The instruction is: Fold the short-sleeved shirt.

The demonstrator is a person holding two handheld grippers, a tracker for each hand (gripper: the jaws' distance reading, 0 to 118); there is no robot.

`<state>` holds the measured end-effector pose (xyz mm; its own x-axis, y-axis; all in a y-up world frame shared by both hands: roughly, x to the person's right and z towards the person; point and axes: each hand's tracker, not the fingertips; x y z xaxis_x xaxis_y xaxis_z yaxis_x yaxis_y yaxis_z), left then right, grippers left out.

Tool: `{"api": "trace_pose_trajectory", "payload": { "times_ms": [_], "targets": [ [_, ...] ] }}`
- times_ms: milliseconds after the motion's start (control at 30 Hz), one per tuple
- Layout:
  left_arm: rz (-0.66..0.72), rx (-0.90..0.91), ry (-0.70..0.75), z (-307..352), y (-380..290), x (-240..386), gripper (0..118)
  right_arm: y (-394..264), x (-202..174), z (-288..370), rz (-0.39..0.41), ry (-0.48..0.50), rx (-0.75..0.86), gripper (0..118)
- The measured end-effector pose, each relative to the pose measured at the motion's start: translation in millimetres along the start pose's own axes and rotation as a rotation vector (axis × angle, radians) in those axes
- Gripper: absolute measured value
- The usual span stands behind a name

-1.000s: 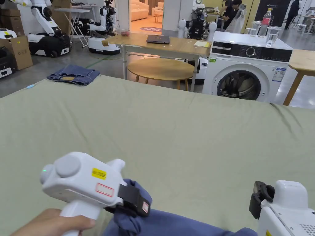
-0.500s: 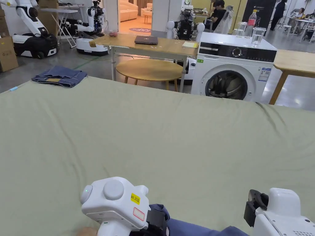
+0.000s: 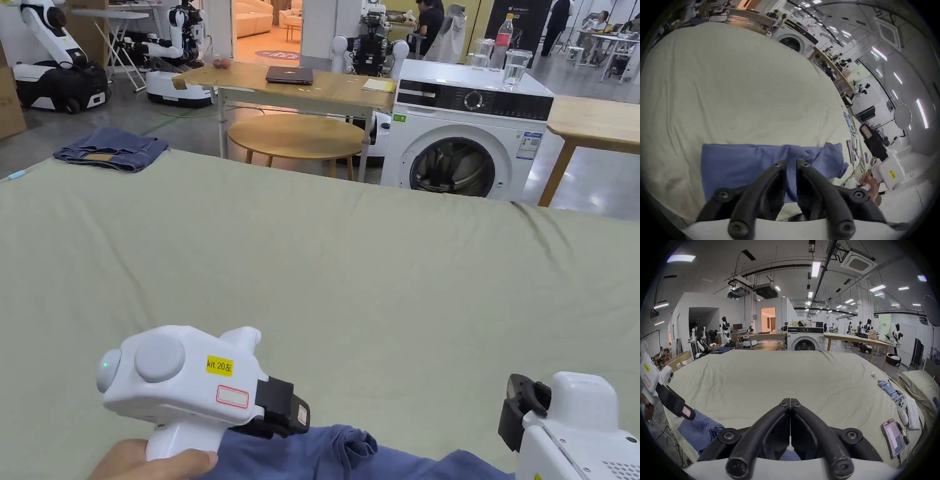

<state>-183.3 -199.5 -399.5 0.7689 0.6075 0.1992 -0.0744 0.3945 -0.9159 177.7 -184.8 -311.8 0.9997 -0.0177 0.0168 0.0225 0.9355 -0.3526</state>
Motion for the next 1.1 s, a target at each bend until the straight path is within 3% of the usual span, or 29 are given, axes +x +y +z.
{"api": "trace_pose_trajectory", "payload": {
  "times_ms": [100, 300, 600, 833, 1100],
  "targets": [
    [0.03, -0.051, -0.038, -22.3, -8.7, -14.9, 4, 0.3, -1.9, 0.4, -0.003, 0.005, 0.002, 0],
    [0.128, -0.114, -0.281, -71.9, -27.0, -31.5, 3, 1.6, -5.7, 4.6, -0.026, 0.026, 0.004, 0],
    [0.151, -0.145, -0.228, -118.7, -39.3, -29.3, 0, 4.9, -7.5, 7.6, -0.005, 0.027, 0.021, 0],
    [0.046, -0.149, -0.14, -100.7, -30.3, -6.2, 0, 3.4, -6.8, 7.5, -0.019, 0.023, 0.022, 0],
    [0.008, 0.042, -0.119, 0.4, -7.6, -30.6, 0, 13.1, -15.8, 5.8, -0.02, 0.018, 0.104, 0]
  ]
}}
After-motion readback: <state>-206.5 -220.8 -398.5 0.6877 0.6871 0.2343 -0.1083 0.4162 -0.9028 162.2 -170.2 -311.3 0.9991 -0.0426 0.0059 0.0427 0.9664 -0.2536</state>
